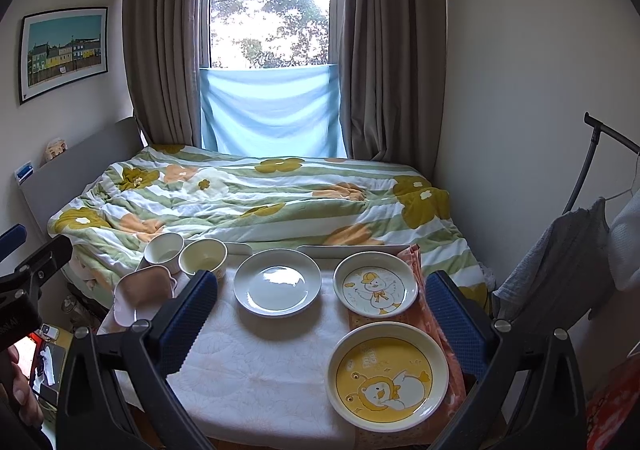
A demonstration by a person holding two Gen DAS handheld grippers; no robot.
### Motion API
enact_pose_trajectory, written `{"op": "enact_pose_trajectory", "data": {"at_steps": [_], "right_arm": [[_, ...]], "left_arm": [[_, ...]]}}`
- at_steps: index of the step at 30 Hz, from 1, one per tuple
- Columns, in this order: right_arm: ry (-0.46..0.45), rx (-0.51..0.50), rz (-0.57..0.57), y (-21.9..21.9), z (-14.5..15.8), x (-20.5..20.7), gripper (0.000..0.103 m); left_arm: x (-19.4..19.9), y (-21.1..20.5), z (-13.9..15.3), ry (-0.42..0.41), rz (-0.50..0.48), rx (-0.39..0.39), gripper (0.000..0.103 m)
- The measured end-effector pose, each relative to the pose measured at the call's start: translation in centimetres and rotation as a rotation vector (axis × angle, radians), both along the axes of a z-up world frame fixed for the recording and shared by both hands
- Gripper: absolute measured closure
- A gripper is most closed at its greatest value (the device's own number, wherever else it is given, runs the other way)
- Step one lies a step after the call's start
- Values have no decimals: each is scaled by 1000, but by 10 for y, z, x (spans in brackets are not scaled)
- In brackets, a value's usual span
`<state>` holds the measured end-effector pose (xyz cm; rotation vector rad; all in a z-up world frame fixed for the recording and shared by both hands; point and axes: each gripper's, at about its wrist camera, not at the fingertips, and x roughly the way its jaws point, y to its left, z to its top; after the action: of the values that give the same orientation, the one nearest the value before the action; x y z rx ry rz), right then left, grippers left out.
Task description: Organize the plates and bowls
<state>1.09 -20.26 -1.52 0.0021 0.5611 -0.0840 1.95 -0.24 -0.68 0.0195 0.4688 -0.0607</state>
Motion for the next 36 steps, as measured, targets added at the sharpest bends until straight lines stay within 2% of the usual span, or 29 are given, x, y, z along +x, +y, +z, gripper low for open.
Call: {"op": "enact_pose_trajectory", "data": {"at_steps": [32, 36], "right_arm": [[1, -4, 2, -4, -2, 2, 0], [-1, -7, 0, -1, 0, 0, 0]], "left_arm": [[-5, 0, 1, -7, -2, -3, 0], [-8, 3, 4, -13, -16, -23, 0]]}}
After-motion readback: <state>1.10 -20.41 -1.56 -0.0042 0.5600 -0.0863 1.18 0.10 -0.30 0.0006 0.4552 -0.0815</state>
